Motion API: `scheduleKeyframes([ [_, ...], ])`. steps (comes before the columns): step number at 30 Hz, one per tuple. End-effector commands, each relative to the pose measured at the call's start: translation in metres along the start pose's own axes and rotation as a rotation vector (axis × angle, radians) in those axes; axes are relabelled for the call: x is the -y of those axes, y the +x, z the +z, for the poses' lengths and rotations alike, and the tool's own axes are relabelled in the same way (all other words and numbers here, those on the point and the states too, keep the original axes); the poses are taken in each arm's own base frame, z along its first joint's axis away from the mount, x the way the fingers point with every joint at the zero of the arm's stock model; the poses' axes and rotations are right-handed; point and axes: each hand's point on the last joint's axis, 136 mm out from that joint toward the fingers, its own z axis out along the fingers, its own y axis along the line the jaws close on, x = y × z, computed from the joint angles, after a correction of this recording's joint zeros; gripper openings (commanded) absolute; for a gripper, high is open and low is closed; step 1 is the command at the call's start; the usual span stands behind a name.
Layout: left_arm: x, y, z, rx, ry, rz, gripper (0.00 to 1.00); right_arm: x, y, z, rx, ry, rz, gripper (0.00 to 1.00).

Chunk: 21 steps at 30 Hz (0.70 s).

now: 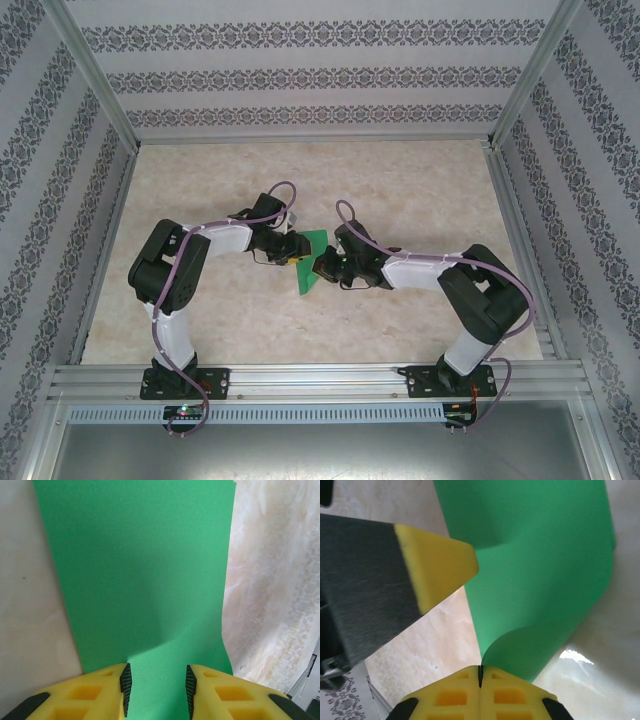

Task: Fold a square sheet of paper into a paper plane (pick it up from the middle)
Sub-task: Third fold the triangle at the center of the table.

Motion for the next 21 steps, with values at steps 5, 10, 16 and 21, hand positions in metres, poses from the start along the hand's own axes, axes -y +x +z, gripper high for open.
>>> scheduleKeyframes([
  [5,0.022,-0.026,-0.023,0.119,-0.018,0.044,0.35,-0.01,-0.003,0.014,-0.008,-0.027,-0.068,0.03],
  [10,0.01,-0.028,-0.012,0.094,-0.051,0.02,0.28,-0.011,-0.007,0.019,-0.007,-0.026,-0.083,0.03],
  [16,-0.006,-0.024,-0.004,0.061,-0.107,-0.002,0.23,-0.013,-0.007,0.026,-0.029,-0.036,-0.095,0.03],
  [21,-0.014,-0.02,0.002,0.039,-0.126,-0.016,0.2,-0.013,-0.007,0.029,-0.037,-0.026,-0.104,0.03],
])
